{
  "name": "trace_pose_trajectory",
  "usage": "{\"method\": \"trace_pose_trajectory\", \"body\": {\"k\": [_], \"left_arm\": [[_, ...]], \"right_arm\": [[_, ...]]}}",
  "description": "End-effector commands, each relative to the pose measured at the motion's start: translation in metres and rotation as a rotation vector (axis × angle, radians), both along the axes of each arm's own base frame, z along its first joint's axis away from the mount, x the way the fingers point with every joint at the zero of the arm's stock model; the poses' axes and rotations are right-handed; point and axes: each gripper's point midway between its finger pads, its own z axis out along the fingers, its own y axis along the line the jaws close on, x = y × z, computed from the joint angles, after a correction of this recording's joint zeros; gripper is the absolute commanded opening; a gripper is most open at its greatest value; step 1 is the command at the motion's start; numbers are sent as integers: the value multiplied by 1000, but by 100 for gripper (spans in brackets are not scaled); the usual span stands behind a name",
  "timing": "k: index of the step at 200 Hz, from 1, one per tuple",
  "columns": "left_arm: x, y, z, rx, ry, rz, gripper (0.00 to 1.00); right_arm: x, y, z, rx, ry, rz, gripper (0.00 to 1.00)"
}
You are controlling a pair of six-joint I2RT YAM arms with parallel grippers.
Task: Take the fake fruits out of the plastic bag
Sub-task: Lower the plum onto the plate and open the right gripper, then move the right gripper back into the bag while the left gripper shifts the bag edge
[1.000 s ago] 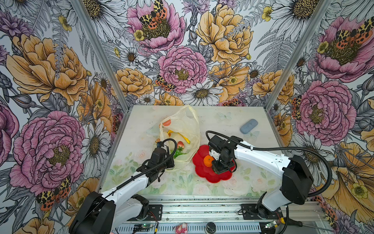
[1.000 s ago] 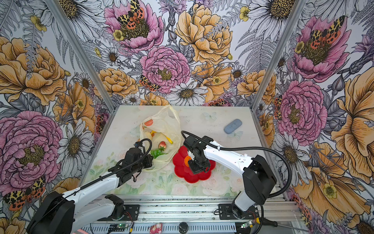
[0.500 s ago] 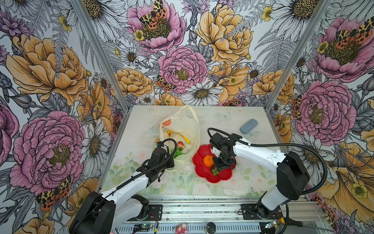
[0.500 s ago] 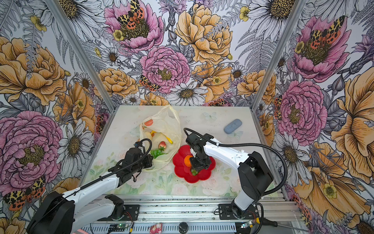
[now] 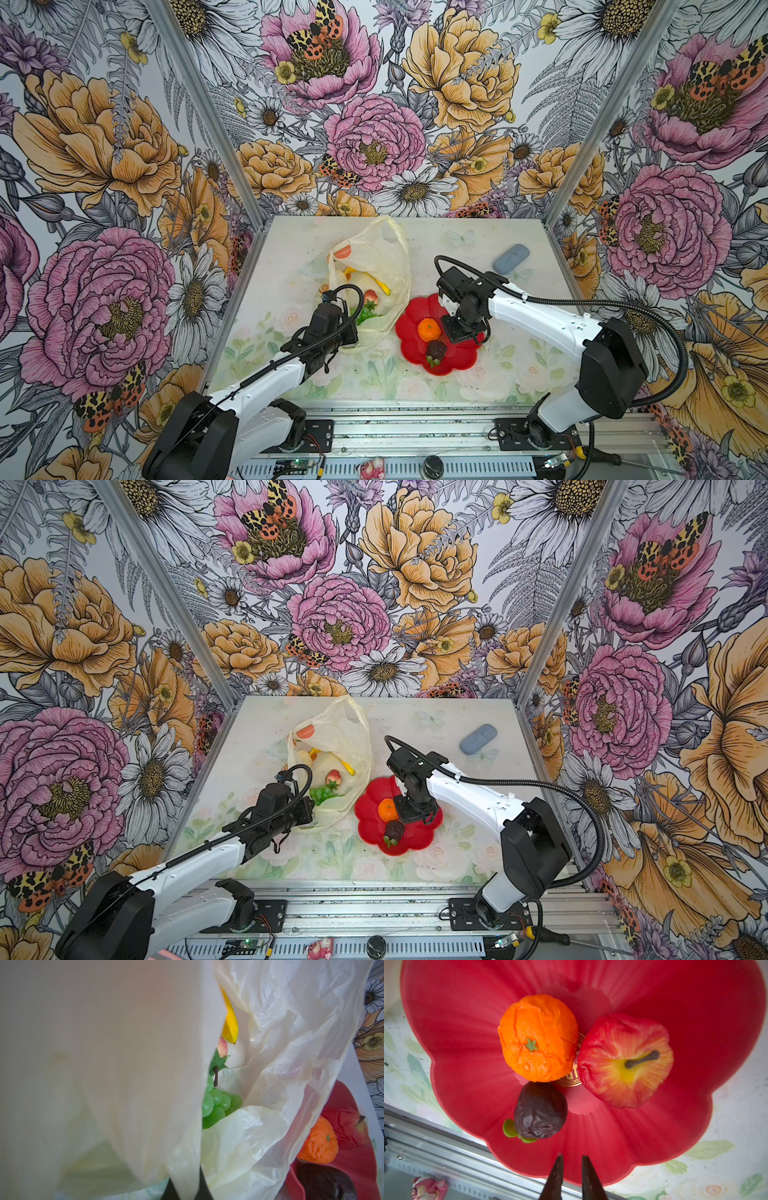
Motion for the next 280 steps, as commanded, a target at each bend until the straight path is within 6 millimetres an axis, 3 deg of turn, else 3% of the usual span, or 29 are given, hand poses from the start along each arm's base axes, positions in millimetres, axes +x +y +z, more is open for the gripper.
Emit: {"method": "trace_pose_trajectory", "body": {"k": [1, 22, 64, 99, 126, 158, 174, 200, 249, 280], "left_arm": [[6, 1, 10, 12, -33, 10, 0], [3, 3, 10, -8, -33, 26, 0], [-15, 13, 8, -85, 24, 127, 0], [-34, 36, -1, -75, 76, 253, 0], [-44, 46, -14, -91, 122, 321, 0], [-52, 64, -20, -67, 150, 404, 0], [-51, 76, -19, -80, 155, 450, 0], [-48, 83, -15, -121, 158, 468, 0], [-41, 86, -5, -120, 146, 460, 0], [-46, 90, -7, -104, 151, 466, 0]], "right_arm": [[16, 18, 31, 40, -143, -8, 22], [29, 38, 50, 58, -251, -15, 25], [56, 110, 77, 240, -424, -51, 31], [81, 159, 71, 315, -468, -114, 34], [85, 209, 62, 387, -455, -61, 41], [90, 252, 43, 388, -453, 48, 48], [93, 264, 34, 381, -458, 73, 52], [106, 278, 36, 388, -498, 83, 55], [160, 285, 16, 369, -548, -59, 60], [186, 302, 3, 432, -506, -115, 66]]}}
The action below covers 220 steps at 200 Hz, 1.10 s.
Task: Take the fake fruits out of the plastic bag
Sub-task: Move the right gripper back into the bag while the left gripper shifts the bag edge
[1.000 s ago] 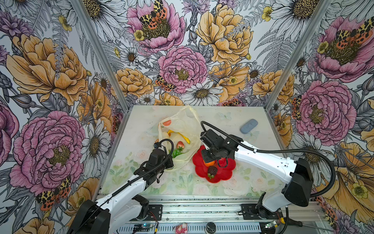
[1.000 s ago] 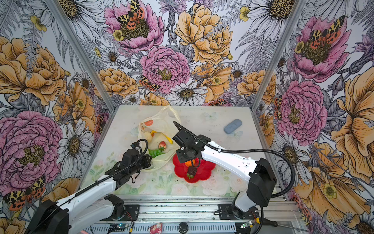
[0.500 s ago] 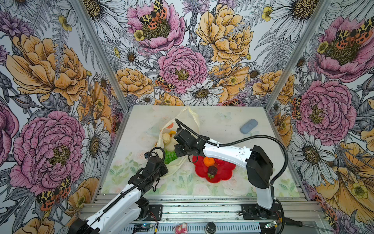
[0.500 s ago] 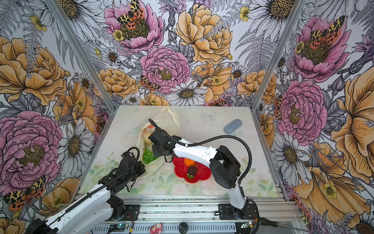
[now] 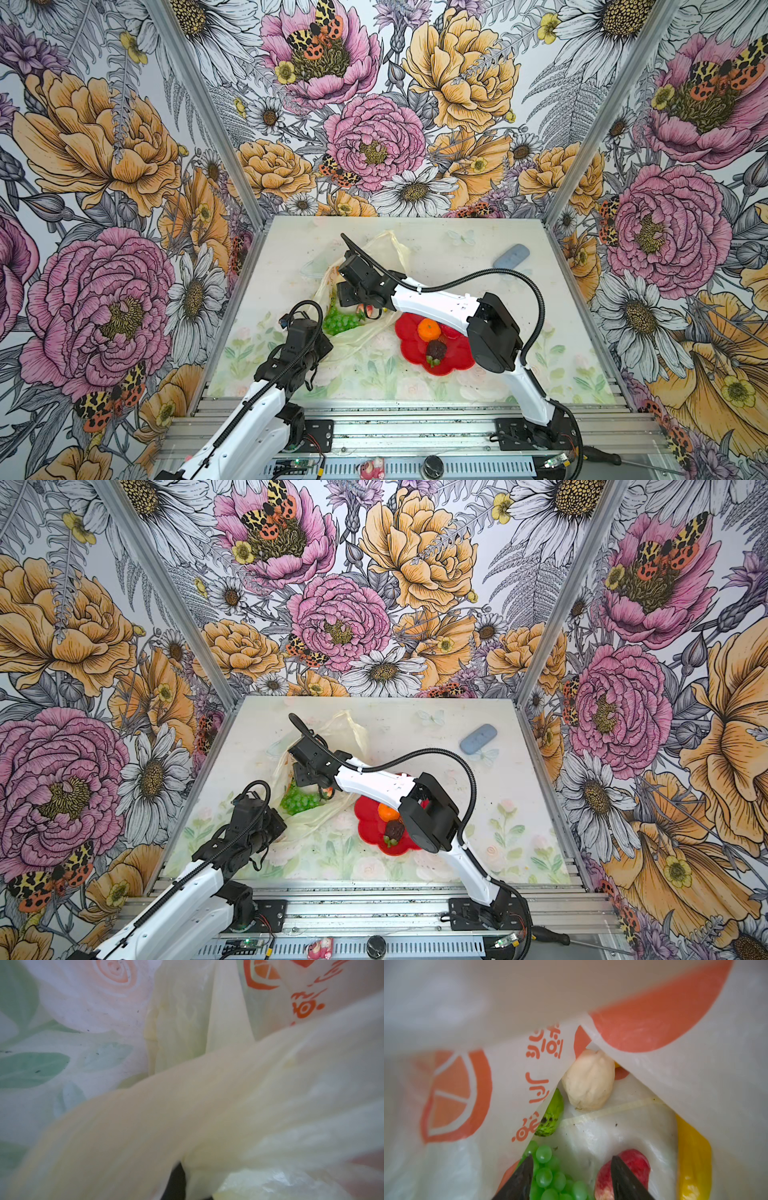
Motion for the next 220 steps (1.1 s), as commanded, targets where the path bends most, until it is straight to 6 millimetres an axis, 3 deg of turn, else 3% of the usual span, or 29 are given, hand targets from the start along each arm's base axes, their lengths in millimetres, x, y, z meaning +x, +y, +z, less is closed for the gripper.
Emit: {"method": "trace_pose_trajectory", "body": {"k": [1, 45, 169, 186, 200, 220], "left_arm": [[0, 0, 8, 9, -6, -20, 0], [-1, -1, 7, 5, -1, -31, 0], [3, -12, 15, 4, -24, -113, 0], [4, -12, 17, 5, -29, -118, 0], [4, -12, 18, 5, -31, -119, 0], [4, -12, 18, 12, -31, -120, 0]], "right_arm": [[24, 11, -8, 62, 17, -47, 66], [49, 18, -27, 97, 41, -92, 76], [56, 41, -57, 126, 68, -60, 84], [57, 45, -60, 138, 79, -56, 83], [58, 45, -59, 146, 82, -55, 76], [56, 45, -46, 150, 68, -48, 69]]}}
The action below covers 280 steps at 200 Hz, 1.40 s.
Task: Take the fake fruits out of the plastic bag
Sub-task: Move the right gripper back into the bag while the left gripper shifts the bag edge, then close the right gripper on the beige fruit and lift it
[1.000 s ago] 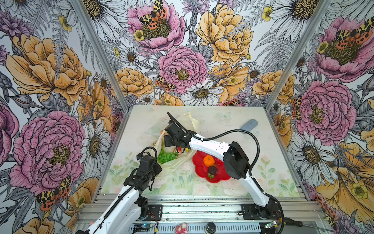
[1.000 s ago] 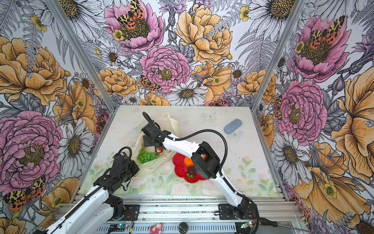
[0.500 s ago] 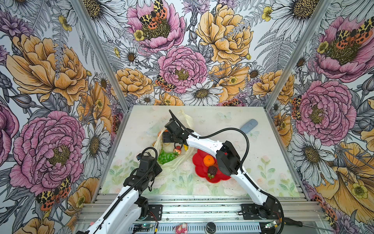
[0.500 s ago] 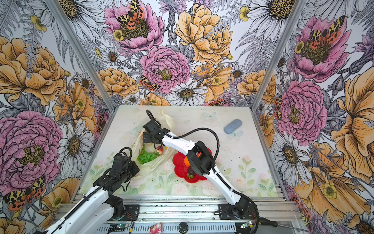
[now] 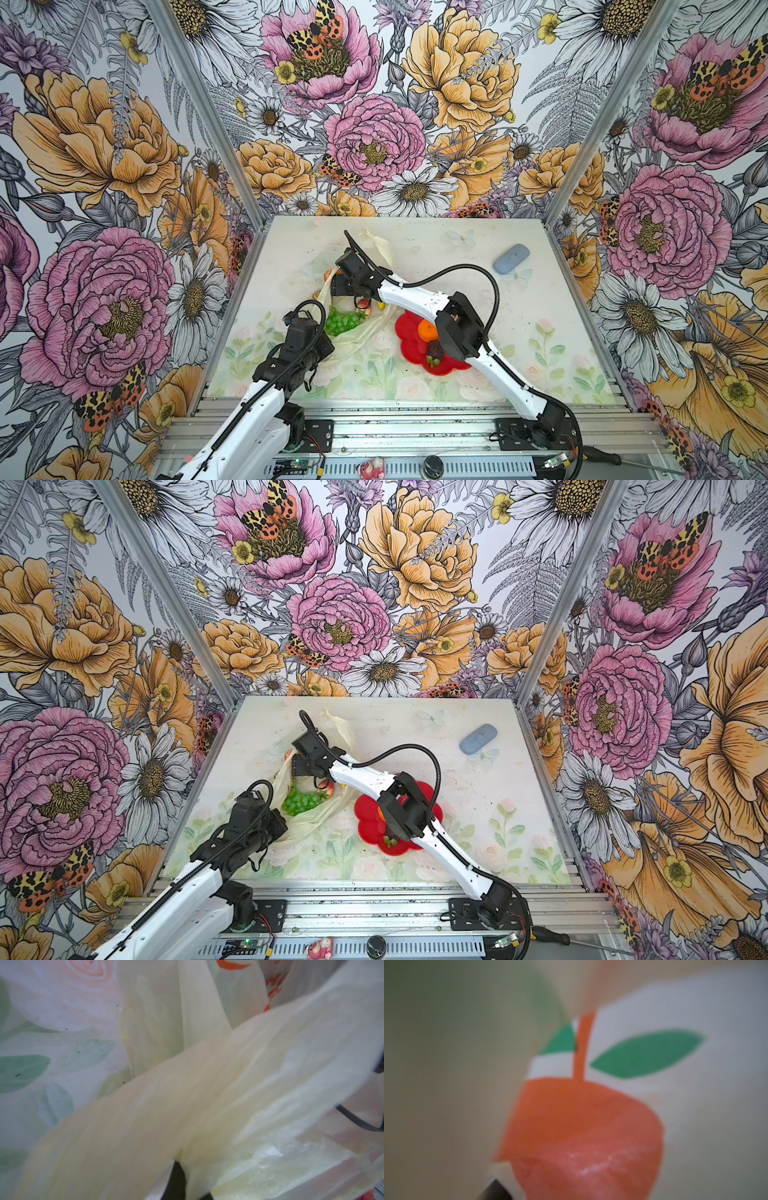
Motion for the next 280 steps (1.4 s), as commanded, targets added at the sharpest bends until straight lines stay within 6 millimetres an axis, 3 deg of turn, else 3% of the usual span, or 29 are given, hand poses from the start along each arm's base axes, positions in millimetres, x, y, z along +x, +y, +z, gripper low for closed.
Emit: {"method": "trace_pose_trajectory", "body": {"k": [1, 32, 74, 136, 175, 202, 227, 280], "left_arm": [[7, -2, 14, -2, -33, -20, 0], [10, 0, 15, 24, -27, -24, 0], [23, 3, 26, 64, -50, -30, 0], [42, 4, 31, 84, -77, -46, 0], [54, 0, 42, 103, -143, -78, 0], [61, 0, 49, 115, -187, -95, 0], [65, 3, 56, 130, -242, -99, 0], [67, -4, 63, 123, -311, -150, 0]], "right_arm": [[1, 7, 20, 38, -29, 9, 68], [-7, 1, 47, 20, -70, 28, 61], [-32, -4, 75, -24, -133, 97, 63], [-65, -18, 80, -118, -174, 179, 63], [-86, -40, 99, -130, -180, 220, 63], [-103, -66, 115, -135, -179, 247, 62], [-115, -103, 126, -162, -177, 253, 60], [-133, -196, 121, -292, -122, 181, 58]]}}
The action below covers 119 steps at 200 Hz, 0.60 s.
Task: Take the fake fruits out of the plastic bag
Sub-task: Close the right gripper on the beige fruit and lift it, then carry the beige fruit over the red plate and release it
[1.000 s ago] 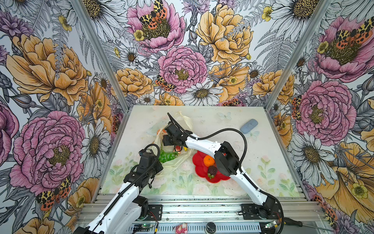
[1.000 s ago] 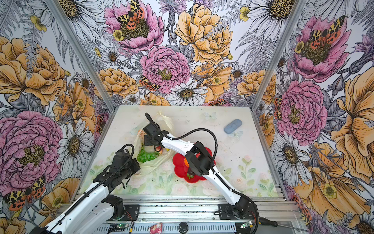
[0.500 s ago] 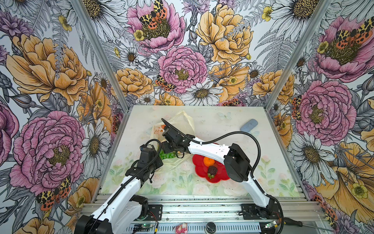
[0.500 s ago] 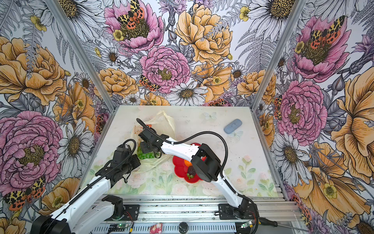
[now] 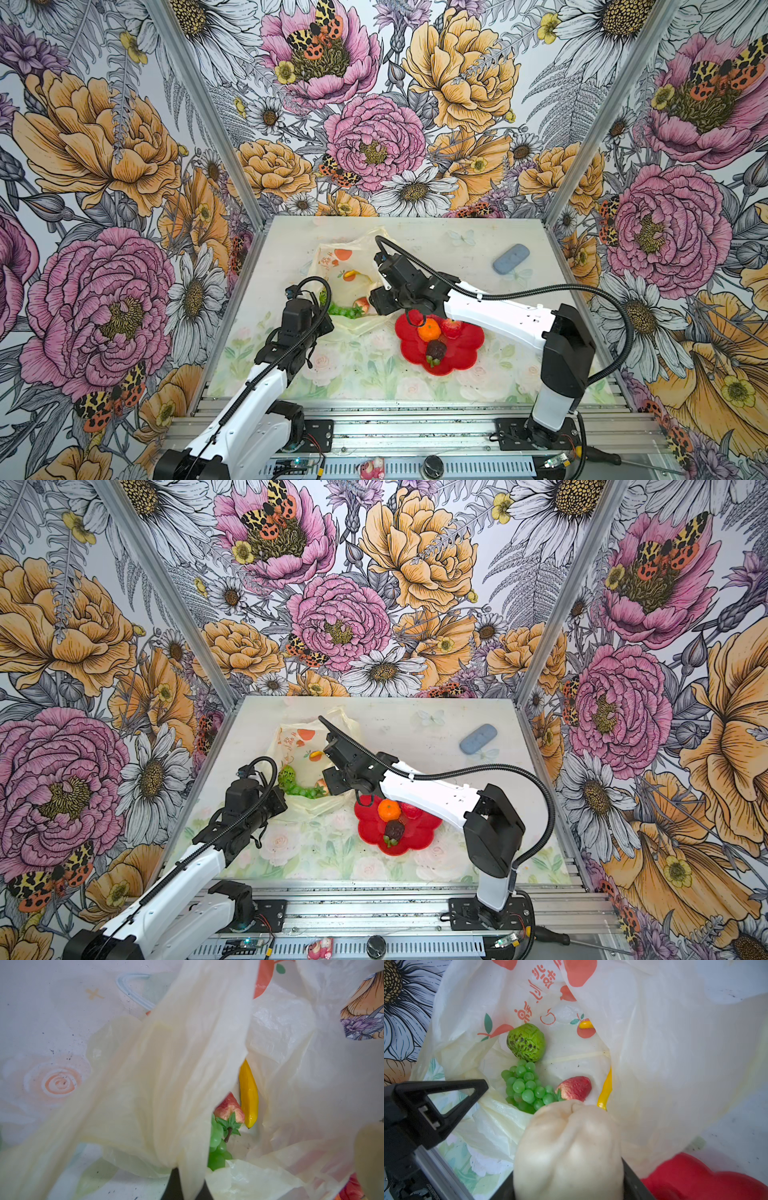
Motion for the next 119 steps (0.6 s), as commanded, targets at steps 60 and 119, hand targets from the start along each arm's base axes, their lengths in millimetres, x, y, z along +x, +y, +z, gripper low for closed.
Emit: {"method": "trace_pose_trajectory", "body": {"k": [60, 119], "left_arm": [[3, -7, 13, -10, -98, -55, 0], [3, -8, 13, -8, -97, -56, 0]], "right_arm": [[6, -114, -35, -221, 118, -173, 57], [16, -140, -62, -296, 225, -242, 56]]}}
